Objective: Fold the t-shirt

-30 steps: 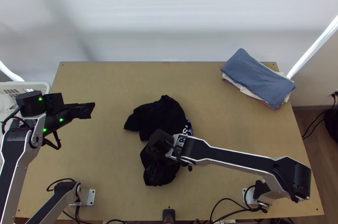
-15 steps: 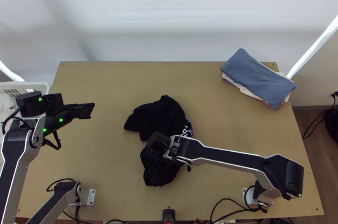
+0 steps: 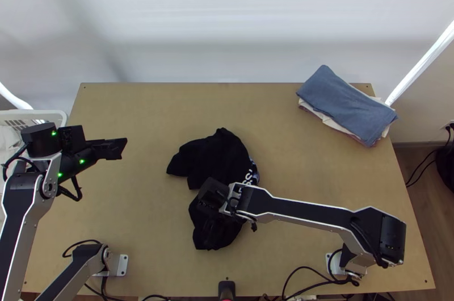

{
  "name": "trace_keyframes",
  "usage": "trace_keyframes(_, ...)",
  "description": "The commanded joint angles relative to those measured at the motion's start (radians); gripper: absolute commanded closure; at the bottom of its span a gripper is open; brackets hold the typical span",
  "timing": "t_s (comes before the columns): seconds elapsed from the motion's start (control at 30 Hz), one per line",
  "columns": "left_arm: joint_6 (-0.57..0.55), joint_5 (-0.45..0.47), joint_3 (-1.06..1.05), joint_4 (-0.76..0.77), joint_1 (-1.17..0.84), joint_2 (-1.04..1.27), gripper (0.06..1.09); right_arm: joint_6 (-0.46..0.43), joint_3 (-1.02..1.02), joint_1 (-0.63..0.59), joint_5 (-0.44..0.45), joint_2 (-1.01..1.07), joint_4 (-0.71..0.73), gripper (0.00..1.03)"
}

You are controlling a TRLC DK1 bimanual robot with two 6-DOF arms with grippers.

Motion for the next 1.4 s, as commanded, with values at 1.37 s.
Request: trace_keyframes(1.37, -0.018, 0.012, -0.013, 0.079, -0.229, 0.167, 0.11, -0.022, 0.117, -0.399, 0.223, -0.359, 0.156, 1.0)
